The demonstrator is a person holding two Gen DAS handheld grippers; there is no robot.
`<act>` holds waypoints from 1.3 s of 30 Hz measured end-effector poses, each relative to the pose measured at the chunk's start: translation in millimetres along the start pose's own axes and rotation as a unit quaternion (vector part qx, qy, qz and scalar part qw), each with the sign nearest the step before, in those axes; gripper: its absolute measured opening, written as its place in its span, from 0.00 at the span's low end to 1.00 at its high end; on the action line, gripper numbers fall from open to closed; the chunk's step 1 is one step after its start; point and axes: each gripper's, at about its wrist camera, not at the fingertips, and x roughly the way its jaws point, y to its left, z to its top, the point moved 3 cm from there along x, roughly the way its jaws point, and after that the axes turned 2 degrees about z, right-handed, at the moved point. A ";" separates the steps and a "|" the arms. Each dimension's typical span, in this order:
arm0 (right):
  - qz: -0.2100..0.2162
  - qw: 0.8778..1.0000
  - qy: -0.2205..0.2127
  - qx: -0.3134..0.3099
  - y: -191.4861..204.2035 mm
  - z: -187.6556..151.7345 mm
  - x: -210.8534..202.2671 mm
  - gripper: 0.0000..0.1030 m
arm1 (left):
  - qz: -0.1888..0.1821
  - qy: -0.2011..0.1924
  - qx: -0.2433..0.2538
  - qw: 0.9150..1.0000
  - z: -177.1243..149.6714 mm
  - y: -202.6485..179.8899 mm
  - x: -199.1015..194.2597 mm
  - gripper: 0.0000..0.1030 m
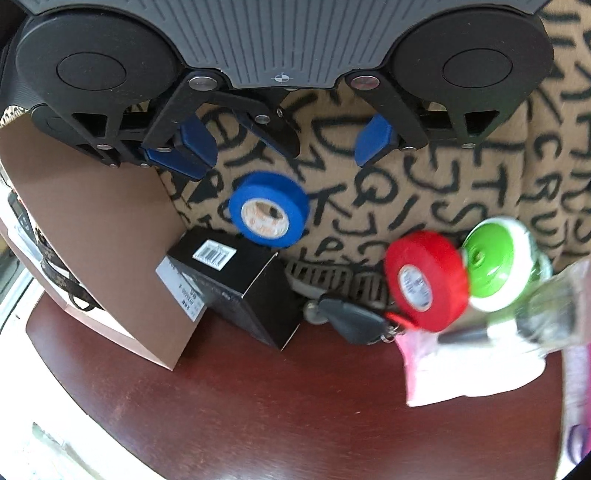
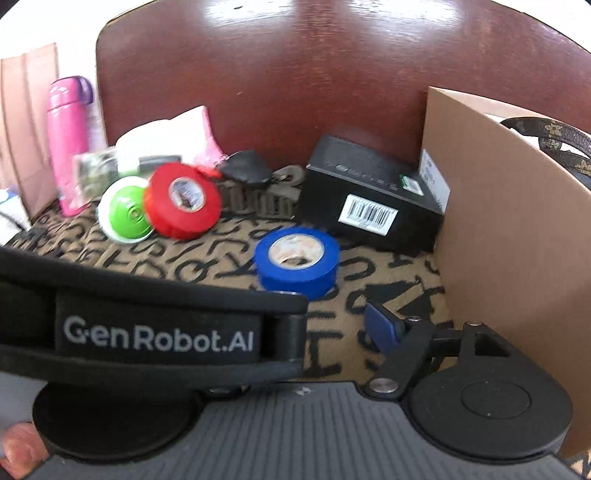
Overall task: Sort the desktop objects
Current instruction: 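Lower the open left gripper around the blue tape roll, then close the left gripper on the blue tape roll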
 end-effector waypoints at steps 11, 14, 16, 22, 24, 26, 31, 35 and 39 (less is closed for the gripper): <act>-0.005 1.000 -0.005 -0.010 2.6 10.3 20.8 0.70 | -0.013 -0.013 0.015 1.000 17.7 -1.8 26.6 0.72; -0.002 1.000 -0.006 -0.007 1.8 11.5 22.7 0.63 | -0.028 -0.010 0.007 1.000 21.7 0.5 32.3 0.54; 0.002 1.000 -0.006 -0.007 2.1 12.3 23.2 0.57 | -0.040 -0.009 -0.002 0.999 22.2 1.8 34.6 0.49; 0.005 1.000 -0.010 -0.007 1.9 11.7 20.6 0.55 | -0.040 -0.023 -0.009 0.999 17.0 4.1 30.2 0.36; 0.006 1.000 -0.010 -0.008 2.4 10.6 18.1 0.54 | -0.041 -0.022 -0.014 0.999 14.8 5.7 27.6 0.31; 0.006 1.000 -0.010 -0.011 3.7 8.6 14.9 0.52 | -0.040 -0.021 -0.017 0.999 11.9 5.5 24.4 0.27; 0.020 1.000 -0.005 -0.023 10.2 -2.0 -0.2 0.33 | -0.034 -0.020 -0.008 0.999 -0.7 -0.2 9.8 0.19; 0.019 0.999 -0.011 -0.026 14.2 -8.7 -9.5 0.35 | -0.026 -0.025 -0.012 0.999 -6.7 -1.8 1.8 0.43; 0.009 1.000 -0.023 -0.013 9.3 -6.6 -12.8 0.66 | -0.020 -0.038 -0.023 0.999 0.6 1.1 -0.4 0.64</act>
